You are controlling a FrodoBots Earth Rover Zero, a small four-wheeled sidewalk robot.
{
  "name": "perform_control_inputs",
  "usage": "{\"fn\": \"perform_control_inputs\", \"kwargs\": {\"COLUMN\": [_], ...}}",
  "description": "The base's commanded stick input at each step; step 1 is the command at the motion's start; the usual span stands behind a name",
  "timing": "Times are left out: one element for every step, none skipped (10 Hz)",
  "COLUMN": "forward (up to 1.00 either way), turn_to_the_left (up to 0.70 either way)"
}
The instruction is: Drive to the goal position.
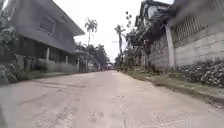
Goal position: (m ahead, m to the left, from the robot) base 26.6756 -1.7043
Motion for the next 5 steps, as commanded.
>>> {"fn": "perform_control_inputs", "kwargs": {"forward": [0.70, 0.70, 0.70, 0.70, 0.70], "turn_to_the_left": [-0.35, -0.01, 0.00, 0.00, 0.00]}}
